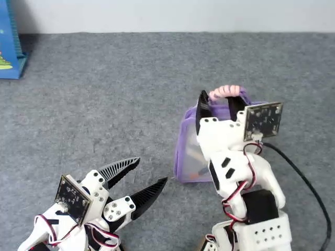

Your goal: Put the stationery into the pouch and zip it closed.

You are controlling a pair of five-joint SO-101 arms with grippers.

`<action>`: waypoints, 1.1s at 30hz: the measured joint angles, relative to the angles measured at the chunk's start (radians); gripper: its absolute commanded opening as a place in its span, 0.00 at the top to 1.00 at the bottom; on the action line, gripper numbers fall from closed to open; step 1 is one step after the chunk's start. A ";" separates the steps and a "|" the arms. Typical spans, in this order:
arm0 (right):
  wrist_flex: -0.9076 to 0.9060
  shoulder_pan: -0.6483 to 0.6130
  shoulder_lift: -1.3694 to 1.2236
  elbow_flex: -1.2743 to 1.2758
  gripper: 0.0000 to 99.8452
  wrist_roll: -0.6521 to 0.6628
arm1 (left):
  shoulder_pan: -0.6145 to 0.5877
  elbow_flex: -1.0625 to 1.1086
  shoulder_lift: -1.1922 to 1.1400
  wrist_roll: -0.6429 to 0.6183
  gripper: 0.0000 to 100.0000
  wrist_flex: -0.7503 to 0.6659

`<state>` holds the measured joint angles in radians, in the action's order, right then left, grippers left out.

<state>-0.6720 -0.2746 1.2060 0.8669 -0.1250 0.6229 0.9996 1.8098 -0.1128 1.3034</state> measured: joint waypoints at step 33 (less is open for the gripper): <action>-0.621 -0.009 -0.224 -0.436 0.99 -0.041 | -0.180 0.002 0.000 0.000 0.94 -0.018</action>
<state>-1.2935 -0.2839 0.9820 0.4312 -0.1665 0.4434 1.0012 1.8098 -0.1128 1.2850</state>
